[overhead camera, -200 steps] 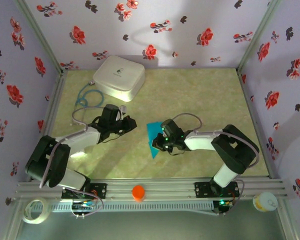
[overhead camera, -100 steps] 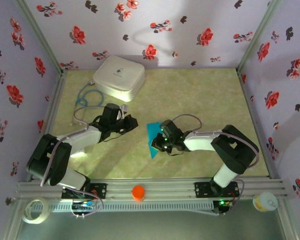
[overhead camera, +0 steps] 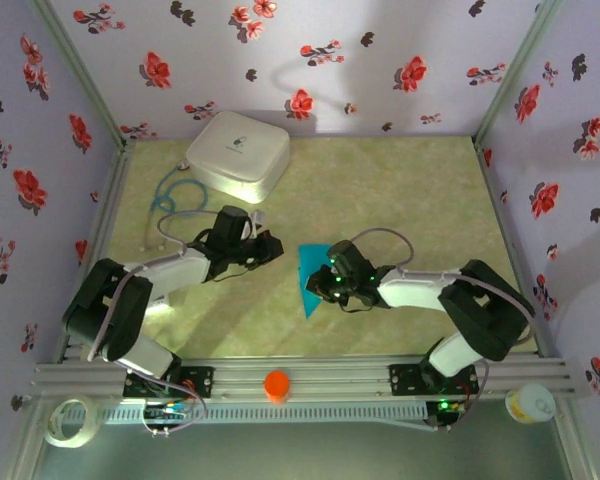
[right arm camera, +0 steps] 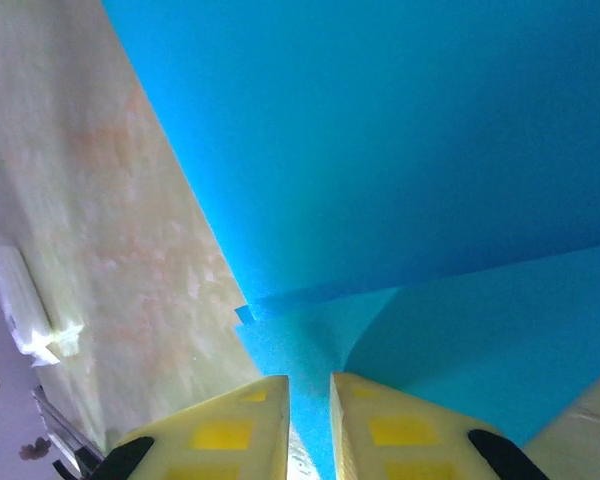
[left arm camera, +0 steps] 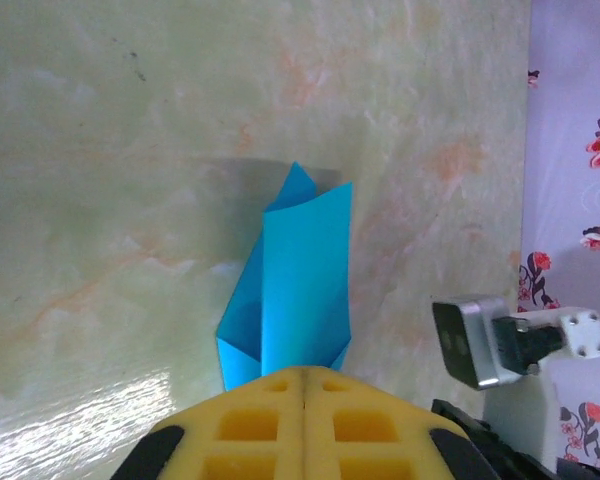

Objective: Fold a paper plane with a square sheet of paper (pick it up from the middle)
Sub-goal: Move the paper to the center of the table, then fold the wing for the fifth time at the center of the table.

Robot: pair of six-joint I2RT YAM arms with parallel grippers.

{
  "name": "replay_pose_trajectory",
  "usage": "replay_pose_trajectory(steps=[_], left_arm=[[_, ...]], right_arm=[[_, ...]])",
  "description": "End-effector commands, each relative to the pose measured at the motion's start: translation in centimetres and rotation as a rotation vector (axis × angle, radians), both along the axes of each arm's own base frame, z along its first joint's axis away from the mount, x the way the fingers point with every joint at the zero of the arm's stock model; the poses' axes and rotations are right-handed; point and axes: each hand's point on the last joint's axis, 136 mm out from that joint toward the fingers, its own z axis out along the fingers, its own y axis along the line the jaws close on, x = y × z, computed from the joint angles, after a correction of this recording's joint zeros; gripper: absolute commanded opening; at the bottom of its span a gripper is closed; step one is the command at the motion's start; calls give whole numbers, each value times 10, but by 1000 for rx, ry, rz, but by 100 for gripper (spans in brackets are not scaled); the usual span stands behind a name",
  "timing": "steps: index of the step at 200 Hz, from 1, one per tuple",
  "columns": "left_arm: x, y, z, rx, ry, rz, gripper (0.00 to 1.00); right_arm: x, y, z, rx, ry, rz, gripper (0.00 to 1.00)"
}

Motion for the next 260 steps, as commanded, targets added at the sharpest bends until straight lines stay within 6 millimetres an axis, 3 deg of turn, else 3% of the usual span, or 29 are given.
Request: replay_pose_trajectory(steps=[1, 27, 88, 145, 208, 227, 260], left_arm=[[2, -17, 9, -34, -14, -49, 4], [0, -34, 6, -33, 0, -99, 4], [-3, -70, -14, -4, 55, -182, 2], [-3, -66, -52, 95, 148, -194, 0], [-17, -55, -95, 121, 233, -179, 0], [-22, -54, -99, 100, 239, -184, 0], [-29, -55, -98, 55, 236, -208, 0]], right_arm=[[11, -22, 4, -11, -49, -77, 21], [14, -44, 1, -35, -47, -125, 22], [14, -59, 1, -63, -49, -128, 23], [13, -67, -1, -84, -42, -138, 26], [18, -70, 0, -68, -35, -146, 40], [21, -69, 2, -48, -38, -144, 45], [25, -64, 3, -7, -22, -128, 46]])
